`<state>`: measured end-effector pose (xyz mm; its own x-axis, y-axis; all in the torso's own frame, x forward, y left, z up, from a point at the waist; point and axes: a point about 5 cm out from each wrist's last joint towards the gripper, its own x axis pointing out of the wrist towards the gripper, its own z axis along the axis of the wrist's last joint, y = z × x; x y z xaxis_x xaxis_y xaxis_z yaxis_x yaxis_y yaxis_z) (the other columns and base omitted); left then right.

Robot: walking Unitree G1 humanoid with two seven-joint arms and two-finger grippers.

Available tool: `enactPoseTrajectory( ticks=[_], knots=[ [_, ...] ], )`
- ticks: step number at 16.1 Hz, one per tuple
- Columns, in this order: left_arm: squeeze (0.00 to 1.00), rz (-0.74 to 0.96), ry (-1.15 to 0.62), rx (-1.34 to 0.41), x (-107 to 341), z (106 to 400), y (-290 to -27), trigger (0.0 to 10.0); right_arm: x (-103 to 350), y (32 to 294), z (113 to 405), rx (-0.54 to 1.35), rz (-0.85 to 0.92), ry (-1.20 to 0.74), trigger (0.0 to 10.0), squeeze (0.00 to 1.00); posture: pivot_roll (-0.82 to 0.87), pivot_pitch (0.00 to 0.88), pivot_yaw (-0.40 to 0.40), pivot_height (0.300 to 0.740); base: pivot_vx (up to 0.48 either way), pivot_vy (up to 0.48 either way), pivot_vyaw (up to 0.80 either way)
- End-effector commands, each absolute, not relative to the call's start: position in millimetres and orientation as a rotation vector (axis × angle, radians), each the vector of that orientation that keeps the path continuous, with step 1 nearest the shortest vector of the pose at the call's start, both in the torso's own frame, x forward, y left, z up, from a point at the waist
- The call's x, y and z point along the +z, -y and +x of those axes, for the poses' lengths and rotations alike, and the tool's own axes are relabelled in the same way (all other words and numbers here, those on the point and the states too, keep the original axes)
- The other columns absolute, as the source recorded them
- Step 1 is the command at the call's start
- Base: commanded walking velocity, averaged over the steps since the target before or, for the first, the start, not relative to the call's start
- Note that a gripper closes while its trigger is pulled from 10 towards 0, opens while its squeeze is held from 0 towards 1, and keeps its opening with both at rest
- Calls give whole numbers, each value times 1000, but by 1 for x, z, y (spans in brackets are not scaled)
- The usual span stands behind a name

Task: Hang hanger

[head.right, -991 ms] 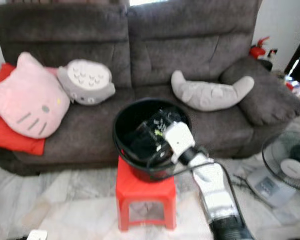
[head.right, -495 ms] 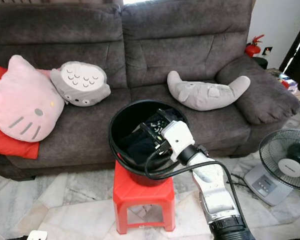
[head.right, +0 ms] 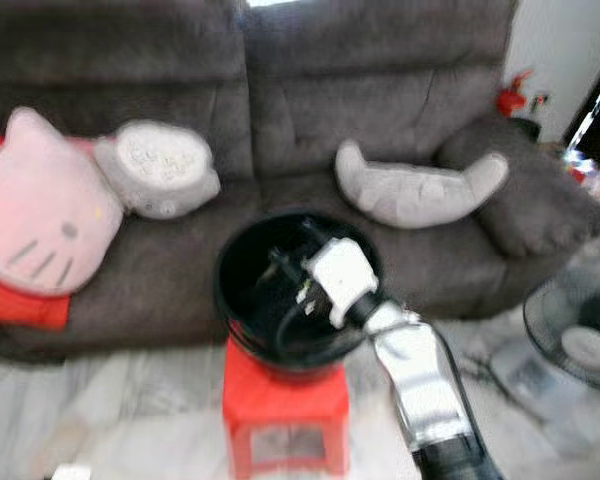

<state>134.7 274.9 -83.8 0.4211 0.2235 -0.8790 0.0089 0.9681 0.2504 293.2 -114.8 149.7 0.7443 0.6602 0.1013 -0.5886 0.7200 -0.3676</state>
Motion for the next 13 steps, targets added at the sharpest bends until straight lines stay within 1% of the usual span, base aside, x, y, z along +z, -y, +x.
enactPoseTrajectory(
  ticks=[1,9,12,13],
  knots=[
    [0,235,-1155,119,-87,130,-271,10000,148,117,290,706,-327,210,10000,0,-115,0,31,719,0,0,0],
    [0,237,-1160,109,-88,129,-270,10000,142,123,284,740,-360,148,10000,0,-121,0,29,719,0,0,0],
    [0,231,-1165,102,-88,129,-269,10000,133,135,282,770,-412,36,10000,0,-122,0,30,719,0,0,0],
    [0,231,-1165,102,-88,129,-269,10000,133,135,282,770,-412,36,10000,0,-122,0,30,719,0,0,0]
  ],
)
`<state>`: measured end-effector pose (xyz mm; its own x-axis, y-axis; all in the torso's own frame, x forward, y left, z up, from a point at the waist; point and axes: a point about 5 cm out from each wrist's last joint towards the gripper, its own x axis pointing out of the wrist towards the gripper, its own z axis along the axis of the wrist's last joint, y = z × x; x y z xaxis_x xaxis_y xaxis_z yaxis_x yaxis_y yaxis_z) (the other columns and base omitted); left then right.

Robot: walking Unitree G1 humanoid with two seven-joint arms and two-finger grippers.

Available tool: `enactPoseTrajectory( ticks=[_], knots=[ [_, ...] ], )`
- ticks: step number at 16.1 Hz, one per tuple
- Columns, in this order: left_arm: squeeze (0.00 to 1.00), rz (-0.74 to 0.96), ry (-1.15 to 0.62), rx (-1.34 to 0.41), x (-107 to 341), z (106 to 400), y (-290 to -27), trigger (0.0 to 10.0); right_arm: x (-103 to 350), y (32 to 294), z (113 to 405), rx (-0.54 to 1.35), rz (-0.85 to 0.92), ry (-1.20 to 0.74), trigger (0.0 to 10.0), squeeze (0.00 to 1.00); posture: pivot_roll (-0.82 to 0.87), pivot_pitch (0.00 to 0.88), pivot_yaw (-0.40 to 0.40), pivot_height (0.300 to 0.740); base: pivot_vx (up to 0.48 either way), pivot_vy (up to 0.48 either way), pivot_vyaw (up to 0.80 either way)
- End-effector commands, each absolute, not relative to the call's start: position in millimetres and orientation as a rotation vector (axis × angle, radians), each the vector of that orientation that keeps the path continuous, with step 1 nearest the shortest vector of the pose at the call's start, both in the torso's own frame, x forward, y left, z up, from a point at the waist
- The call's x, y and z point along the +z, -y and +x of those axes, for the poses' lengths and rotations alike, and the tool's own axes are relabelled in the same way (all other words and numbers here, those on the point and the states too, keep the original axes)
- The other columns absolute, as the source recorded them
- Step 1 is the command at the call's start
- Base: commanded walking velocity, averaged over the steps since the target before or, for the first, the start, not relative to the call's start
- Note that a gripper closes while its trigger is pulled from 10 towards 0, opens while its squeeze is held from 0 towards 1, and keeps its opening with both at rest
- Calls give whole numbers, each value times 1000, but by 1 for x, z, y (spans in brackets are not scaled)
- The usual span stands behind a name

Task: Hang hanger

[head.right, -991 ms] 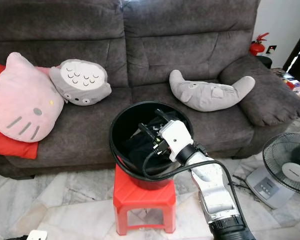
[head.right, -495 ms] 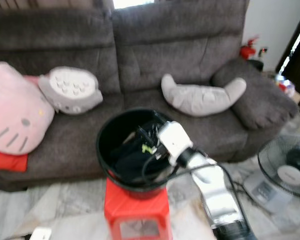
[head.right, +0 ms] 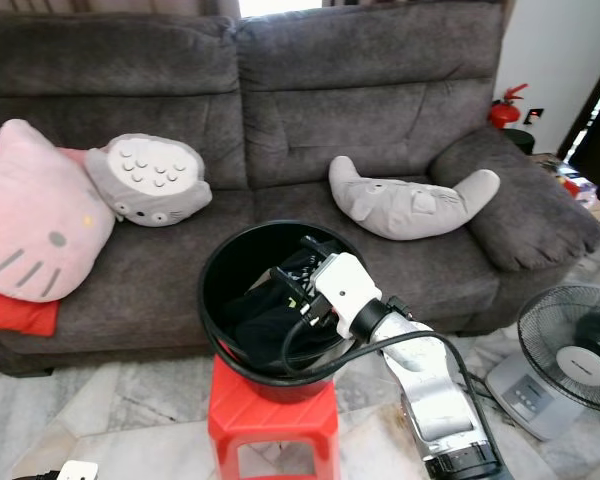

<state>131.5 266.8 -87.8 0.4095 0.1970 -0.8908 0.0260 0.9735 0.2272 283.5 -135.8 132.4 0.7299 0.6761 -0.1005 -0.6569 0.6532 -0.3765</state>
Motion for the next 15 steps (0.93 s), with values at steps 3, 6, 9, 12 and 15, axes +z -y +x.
enactPoseTrajectory(
  ticks=[3,6,9,12,15],
  knots=[
    [0,232,-1166,101,-88,129,-269,10000,120,148,277,838,-502,-105,10000,0,-128,0,33,719,0,0,0],
    [0,228,-1164,101,-88,130,-269,10000,114,175,276,881,-649,-270,10000,0,-135,0,40,719,0,0,0],
    [0,222,-1161,104,-87,131,-269,10000,121,187,280,899,-664,-302,10000,0,-140,0,51,719,0,0,0],
    [0,221,-1159,103,-87,132,-269,10000,125,188,280,943,-665,-306,10000,0,-141,0,56,719,0,0,0],
    [0,219,-1157,104,-87,133,-269,10000,133,190,287,935,-699,-284,10000,0,-142,0,62,719,0,0,0]
  ],
)
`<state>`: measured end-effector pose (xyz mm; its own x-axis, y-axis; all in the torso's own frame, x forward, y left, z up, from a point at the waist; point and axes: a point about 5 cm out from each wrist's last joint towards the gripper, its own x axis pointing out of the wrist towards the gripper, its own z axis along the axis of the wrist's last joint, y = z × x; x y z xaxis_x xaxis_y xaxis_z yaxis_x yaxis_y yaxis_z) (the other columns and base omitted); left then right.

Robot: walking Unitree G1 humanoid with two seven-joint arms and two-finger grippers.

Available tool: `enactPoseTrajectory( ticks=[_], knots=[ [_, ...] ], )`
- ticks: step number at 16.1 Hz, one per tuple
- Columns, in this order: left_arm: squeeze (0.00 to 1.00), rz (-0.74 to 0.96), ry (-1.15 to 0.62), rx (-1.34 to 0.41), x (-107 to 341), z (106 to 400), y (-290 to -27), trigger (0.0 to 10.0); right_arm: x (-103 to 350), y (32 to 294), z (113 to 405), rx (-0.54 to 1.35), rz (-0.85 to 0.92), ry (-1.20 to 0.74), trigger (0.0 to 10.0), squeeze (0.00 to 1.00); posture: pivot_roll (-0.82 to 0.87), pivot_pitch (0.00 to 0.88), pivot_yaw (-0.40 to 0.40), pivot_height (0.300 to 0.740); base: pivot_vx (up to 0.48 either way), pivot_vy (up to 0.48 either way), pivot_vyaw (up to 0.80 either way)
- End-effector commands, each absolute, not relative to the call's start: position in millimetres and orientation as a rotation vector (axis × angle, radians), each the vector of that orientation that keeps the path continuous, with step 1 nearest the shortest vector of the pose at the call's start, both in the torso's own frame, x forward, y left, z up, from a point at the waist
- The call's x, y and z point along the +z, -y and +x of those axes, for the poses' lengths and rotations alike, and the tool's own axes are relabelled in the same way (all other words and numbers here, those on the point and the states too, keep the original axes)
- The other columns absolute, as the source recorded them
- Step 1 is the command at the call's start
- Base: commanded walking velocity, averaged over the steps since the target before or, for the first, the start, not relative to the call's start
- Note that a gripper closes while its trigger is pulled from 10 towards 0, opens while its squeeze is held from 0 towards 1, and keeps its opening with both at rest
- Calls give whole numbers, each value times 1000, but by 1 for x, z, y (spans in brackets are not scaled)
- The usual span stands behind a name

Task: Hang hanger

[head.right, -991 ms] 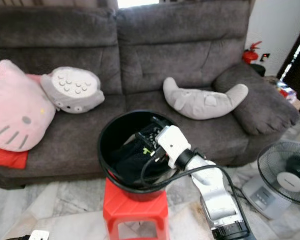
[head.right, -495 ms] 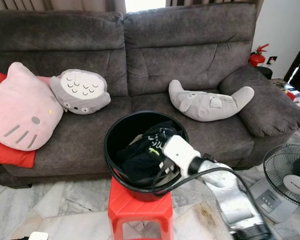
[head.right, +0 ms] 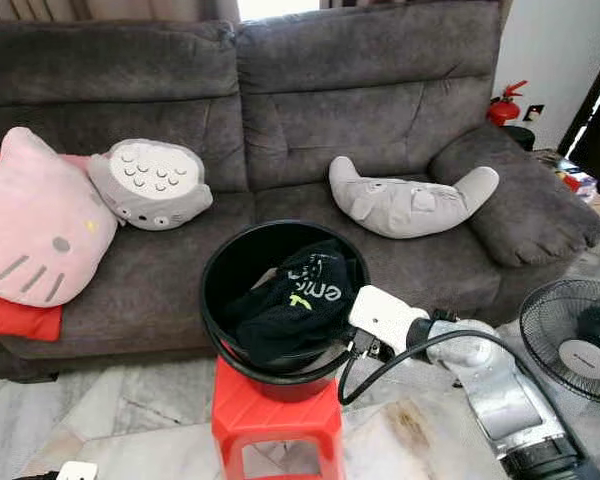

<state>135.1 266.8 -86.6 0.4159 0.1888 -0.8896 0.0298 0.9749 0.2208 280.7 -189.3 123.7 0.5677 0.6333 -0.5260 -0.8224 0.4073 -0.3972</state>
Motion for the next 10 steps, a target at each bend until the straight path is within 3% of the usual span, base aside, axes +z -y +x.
enactPoseTrajectory(
  ticks=[1,10],
  knots=[
    [0,219,-1157,104,-87,133,-269,10000,134,191,288,932,-697,-281,10000,0,-142,0,62,719,0,0,0],
    [0,217,-1154,98,-86,135,-269,10000,135,201,313,880,-691,-305,10000,0,-144,0,76,719,0,0,0]
  ],
)
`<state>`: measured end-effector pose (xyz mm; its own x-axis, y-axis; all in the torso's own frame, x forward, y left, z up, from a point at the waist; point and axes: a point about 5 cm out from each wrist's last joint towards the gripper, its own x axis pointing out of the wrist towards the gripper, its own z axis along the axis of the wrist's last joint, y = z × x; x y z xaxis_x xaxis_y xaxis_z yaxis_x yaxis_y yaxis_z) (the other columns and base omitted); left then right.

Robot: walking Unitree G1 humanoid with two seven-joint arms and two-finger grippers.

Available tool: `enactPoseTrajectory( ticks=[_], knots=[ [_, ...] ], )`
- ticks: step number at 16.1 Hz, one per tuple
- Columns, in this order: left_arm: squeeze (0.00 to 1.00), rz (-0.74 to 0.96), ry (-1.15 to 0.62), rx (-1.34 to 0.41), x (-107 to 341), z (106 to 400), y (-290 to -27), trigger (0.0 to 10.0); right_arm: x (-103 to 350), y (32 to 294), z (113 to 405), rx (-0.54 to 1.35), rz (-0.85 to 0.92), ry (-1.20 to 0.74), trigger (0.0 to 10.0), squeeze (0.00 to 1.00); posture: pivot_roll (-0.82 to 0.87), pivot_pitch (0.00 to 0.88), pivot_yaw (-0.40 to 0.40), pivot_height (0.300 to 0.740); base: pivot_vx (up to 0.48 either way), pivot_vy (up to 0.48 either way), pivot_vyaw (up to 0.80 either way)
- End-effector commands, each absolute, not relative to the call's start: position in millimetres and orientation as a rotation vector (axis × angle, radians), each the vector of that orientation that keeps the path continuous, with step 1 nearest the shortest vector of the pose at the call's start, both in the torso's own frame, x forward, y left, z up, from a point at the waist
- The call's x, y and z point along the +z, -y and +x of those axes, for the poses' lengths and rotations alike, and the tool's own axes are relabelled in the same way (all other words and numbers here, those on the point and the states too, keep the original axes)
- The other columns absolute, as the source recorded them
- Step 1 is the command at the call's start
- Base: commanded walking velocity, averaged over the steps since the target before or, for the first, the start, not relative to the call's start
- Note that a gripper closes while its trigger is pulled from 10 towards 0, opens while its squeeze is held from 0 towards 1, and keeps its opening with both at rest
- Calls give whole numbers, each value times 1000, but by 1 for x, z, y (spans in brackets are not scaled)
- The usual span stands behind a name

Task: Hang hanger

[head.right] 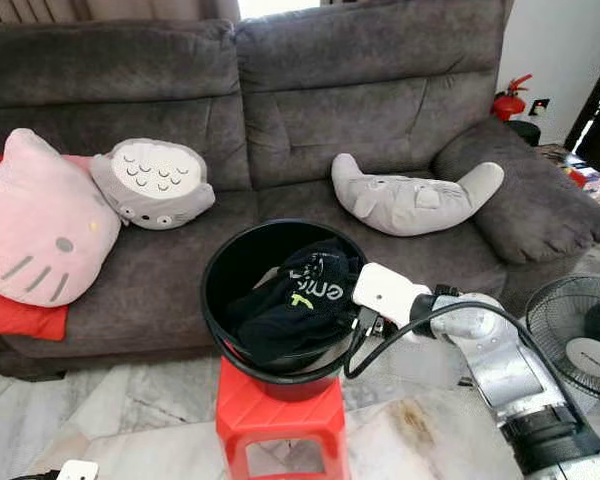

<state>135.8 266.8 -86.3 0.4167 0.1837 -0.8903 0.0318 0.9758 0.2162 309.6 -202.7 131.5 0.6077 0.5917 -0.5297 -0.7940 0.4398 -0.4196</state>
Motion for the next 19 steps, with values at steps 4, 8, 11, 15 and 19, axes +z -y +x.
enactPoseTrajectory(
  ticks=[4,8,11,15,19],
  knots=[
    [0,215,-1152,98,-86,136,-269,10000,139,197,323,916,-594,-299,10000,1000,-140,0,79,719,0,0,0],
    [0,212,-1151,99,-86,136,-269,10000,144,194,328,956,-621,-299,10000,1000,-135,0,79,719,0,0,0],
    [0,210,-1151,99,-86,136,-268,10000,146,193,331,1002,-613,-305,10000,1000,-132,0,78,719,0,0,0],
    [0,202,-1151,101,-86,136,-268,10000,142,197,333,1053,-655,-382,10000,1000,-128,0,75,719,0,0,0],
    [0,198,-1150,103,-86,136,-267,10000,142,195,335,1102,-639,-388,10000,1000,-124,0,74,719,0,0,0]
  ],
)
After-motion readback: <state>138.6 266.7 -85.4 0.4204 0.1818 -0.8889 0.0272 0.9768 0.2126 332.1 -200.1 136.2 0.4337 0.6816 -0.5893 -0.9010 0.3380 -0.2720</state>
